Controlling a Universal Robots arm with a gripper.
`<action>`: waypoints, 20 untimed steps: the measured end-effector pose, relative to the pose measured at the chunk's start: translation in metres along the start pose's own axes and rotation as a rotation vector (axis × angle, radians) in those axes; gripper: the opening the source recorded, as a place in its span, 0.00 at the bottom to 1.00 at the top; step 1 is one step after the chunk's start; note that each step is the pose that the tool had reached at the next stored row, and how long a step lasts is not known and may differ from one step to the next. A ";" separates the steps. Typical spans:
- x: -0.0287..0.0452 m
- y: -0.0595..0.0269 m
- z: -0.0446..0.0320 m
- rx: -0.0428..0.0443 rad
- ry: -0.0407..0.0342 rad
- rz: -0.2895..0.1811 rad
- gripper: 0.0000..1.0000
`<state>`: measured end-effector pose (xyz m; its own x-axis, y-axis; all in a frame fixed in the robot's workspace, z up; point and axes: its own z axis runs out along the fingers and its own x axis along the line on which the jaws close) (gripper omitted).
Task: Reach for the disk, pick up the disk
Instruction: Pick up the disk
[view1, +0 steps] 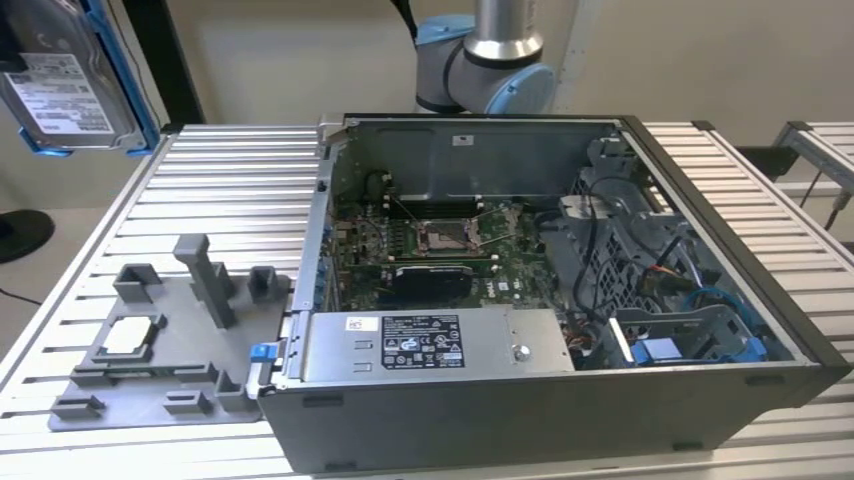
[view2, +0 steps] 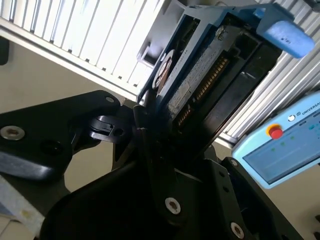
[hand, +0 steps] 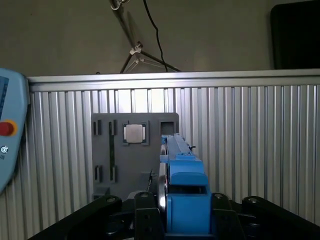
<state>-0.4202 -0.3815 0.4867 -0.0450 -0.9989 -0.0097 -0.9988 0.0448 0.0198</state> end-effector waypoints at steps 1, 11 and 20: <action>-0.0001 -0.0010 -0.0001 -0.0003 0.0001 0.000 0.00; -0.0010 -0.0213 -0.0004 -0.0031 0.0002 0.000 0.00; -0.0019 -0.0460 -0.0009 -0.0068 0.0003 0.000 0.00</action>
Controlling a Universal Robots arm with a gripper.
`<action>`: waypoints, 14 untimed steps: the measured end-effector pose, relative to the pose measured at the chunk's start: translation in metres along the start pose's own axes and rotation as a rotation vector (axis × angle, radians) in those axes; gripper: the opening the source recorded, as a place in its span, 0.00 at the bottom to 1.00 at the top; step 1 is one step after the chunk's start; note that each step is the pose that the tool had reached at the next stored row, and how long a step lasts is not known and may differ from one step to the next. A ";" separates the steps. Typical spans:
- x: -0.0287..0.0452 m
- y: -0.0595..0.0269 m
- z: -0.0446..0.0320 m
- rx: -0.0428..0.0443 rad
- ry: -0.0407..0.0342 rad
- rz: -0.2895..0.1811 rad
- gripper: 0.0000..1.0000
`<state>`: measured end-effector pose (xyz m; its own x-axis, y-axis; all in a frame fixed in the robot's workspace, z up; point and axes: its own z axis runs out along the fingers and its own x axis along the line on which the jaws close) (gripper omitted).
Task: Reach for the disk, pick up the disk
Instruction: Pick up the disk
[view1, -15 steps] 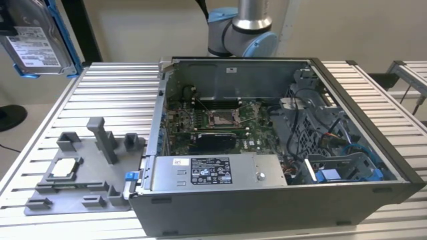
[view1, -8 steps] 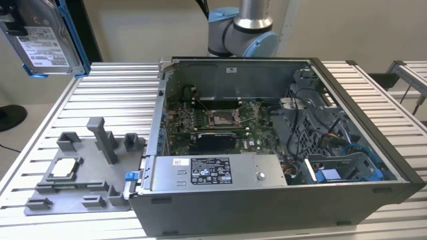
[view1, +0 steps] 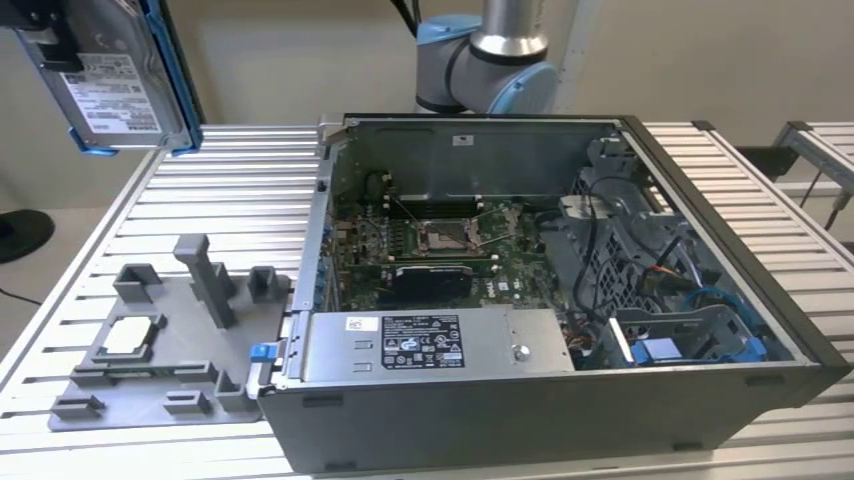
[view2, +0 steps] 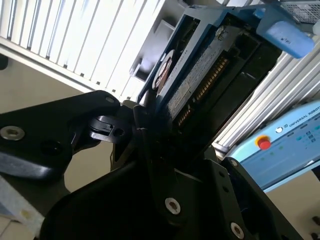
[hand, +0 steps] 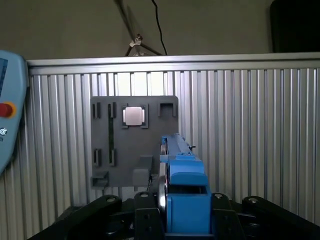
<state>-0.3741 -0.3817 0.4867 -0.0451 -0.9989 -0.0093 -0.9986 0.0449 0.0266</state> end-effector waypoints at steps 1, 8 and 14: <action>-0.0001 -0.0028 -0.0001 -0.0005 0.0000 0.000 0.00; -0.0010 -0.0232 -0.0006 -0.0026 0.0001 0.000 0.00; -0.0018 -0.0418 0.0000 -0.0036 0.0002 0.000 0.00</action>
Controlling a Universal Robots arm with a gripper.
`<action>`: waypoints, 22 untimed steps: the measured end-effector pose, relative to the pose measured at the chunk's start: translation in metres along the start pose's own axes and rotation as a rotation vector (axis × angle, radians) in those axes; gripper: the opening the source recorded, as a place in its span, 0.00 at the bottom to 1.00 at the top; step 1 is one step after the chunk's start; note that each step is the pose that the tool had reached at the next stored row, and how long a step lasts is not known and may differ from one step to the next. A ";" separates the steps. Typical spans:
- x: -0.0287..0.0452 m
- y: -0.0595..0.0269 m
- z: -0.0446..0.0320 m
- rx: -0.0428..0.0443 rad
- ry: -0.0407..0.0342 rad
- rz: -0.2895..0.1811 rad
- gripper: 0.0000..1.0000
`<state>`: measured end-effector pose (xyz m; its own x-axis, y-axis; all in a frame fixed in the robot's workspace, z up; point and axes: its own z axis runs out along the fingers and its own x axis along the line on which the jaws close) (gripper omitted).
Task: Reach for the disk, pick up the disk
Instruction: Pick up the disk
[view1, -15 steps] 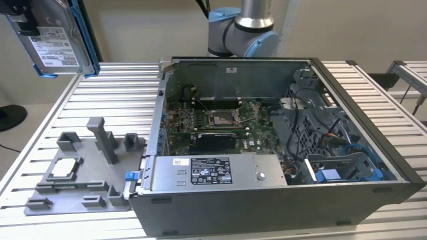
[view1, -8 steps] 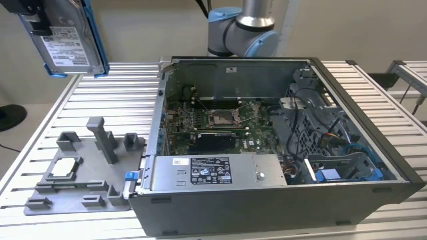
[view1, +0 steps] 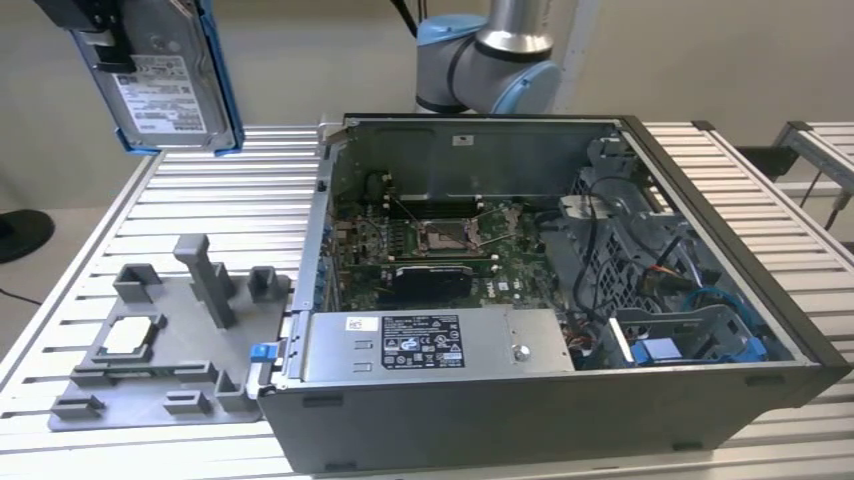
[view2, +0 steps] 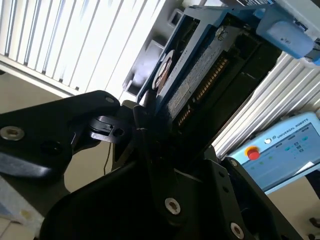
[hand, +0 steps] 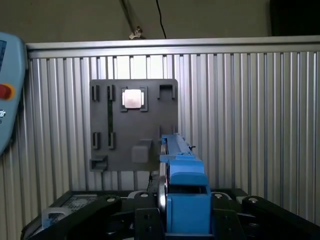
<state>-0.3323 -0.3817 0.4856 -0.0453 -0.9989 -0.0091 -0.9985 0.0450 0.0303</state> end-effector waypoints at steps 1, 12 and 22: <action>-0.0001 -0.0029 0.0003 -0.0001 0.0000 0.000 0.00; -0.0015 -0.0371 0.0056 -0.0013 0.0001 0.000 0.00; -0.0031 -0.0781 0.0052 -0.0014 0.0000 0.000 0.00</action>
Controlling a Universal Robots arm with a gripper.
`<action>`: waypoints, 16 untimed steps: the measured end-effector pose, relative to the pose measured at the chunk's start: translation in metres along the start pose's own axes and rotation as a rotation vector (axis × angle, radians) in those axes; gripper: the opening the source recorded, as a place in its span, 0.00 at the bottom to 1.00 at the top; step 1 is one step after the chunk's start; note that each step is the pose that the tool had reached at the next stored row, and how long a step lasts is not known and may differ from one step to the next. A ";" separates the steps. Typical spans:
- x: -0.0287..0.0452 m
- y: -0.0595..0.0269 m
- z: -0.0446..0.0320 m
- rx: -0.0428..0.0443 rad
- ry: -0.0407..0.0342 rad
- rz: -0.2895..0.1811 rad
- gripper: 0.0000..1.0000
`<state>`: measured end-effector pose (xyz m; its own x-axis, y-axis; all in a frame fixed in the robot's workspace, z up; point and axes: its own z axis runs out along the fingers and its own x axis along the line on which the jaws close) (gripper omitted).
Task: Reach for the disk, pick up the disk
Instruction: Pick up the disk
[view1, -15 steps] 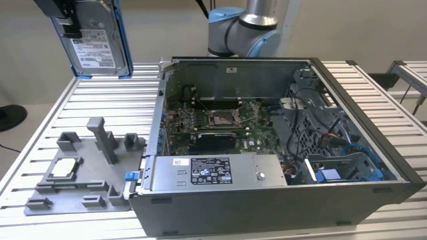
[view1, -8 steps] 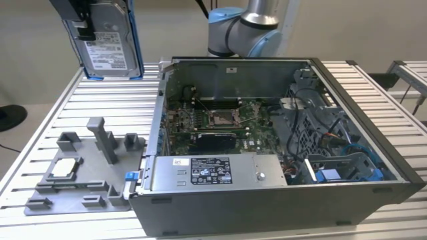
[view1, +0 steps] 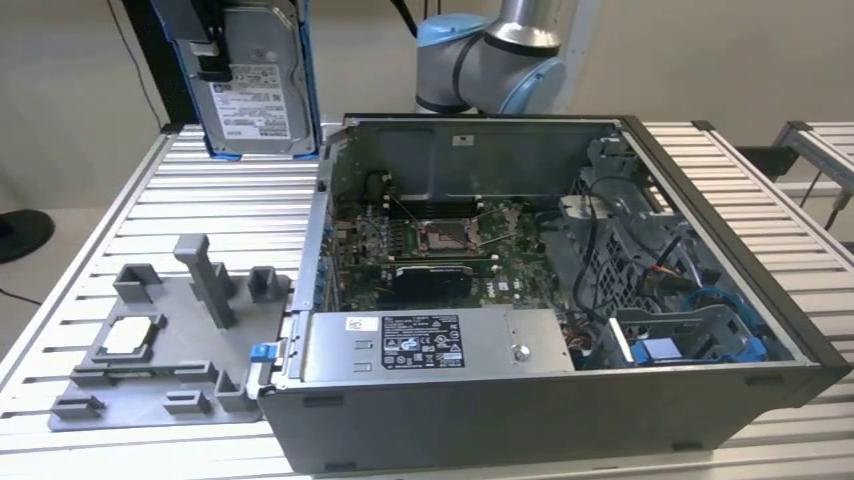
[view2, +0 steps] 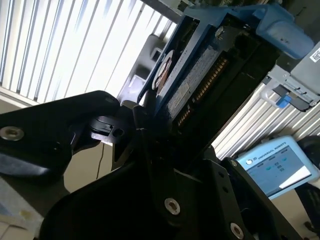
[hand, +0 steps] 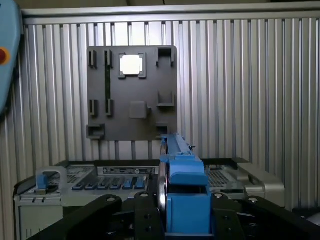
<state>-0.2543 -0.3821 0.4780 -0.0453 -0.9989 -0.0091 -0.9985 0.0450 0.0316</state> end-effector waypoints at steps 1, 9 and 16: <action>-0.0002 -0.0042 -0.0002 0.0000 0.0000 0.000 0.00; -0.0013 -0.0323 -0.0010 0.0000 -0.0001 0.000 0.00; -0.0021 -0.0547 -0.0017 0.0000 0.0000 0.000 0.00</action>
<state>-0.1995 -0.3824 0.4780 -0.0453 -0.9989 -0.0091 -0.9985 0.0450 0.0317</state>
